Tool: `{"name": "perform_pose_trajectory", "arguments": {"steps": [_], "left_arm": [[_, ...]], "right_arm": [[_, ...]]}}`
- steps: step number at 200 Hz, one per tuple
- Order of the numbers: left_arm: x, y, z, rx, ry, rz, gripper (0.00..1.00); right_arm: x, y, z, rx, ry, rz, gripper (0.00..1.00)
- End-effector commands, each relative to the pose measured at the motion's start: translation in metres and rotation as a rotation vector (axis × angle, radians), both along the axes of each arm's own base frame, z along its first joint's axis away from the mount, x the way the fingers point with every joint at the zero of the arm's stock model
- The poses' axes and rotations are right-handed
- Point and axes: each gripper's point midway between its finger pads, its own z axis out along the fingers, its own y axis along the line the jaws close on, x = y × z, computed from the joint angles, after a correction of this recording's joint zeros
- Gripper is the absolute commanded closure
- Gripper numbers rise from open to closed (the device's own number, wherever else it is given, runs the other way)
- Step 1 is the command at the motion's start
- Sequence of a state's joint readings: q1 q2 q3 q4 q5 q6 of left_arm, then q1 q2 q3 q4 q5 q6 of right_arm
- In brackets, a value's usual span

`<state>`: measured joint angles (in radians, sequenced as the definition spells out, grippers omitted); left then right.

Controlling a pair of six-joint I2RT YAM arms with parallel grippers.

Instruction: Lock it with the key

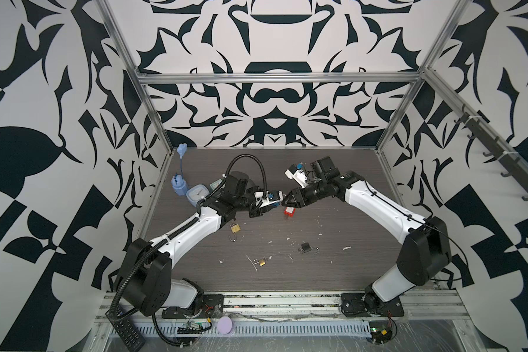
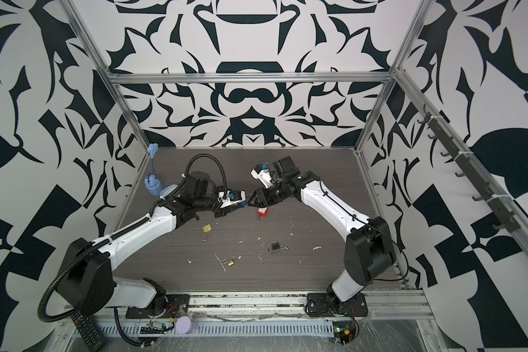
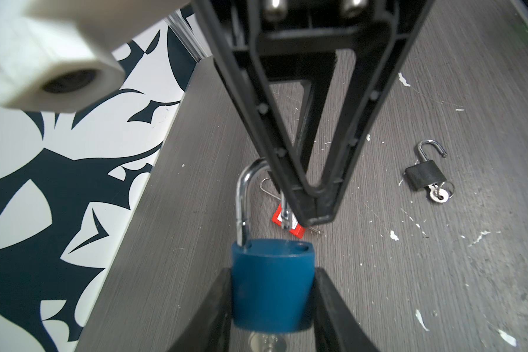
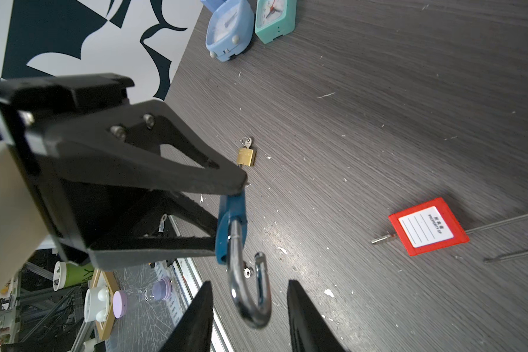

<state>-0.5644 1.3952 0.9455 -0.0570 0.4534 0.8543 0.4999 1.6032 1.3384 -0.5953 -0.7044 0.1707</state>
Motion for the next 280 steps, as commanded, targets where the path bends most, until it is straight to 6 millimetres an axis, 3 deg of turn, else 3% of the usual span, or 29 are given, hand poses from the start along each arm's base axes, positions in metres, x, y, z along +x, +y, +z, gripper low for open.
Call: {"name": "perform_pose_trajectory", "arguments": {"steps": [1, 67, 160, 212, 280], "left_arm": [[0.000, -0.001, 0.001, 0.021, -0.043, -0.005, 1.00], [0.005, -0.002, -0.012, 0.062, -0.044, 0.012, 1.00], [0.013, -0.002, -0.010, 0.062, -0.091, 0.045, 1.00], [0.022, -0.007, 0.003, 0.040, -0.188, 0.063, 1.00], [0.015, -0.025, 0.042, -0.111, -0.137, 0.015, 1.00]], "right_arm": [[0.006, 0.003, 0.019, 0.018, -0.053, -0.007, 0.65], [0.012, 0.004, 0.030, 0.035, -0.080, -0.036, 0.70], [0.022, 0.013, 0.028, 0.089, -0.033, -0.085, 0.96], [0.023, 0.016, 0.018, 0.091, 0.024, -0.095, 1.00], [0.017, 0.020, -0.007, 0.075, 0.076, -0.070, 1.00]]}}
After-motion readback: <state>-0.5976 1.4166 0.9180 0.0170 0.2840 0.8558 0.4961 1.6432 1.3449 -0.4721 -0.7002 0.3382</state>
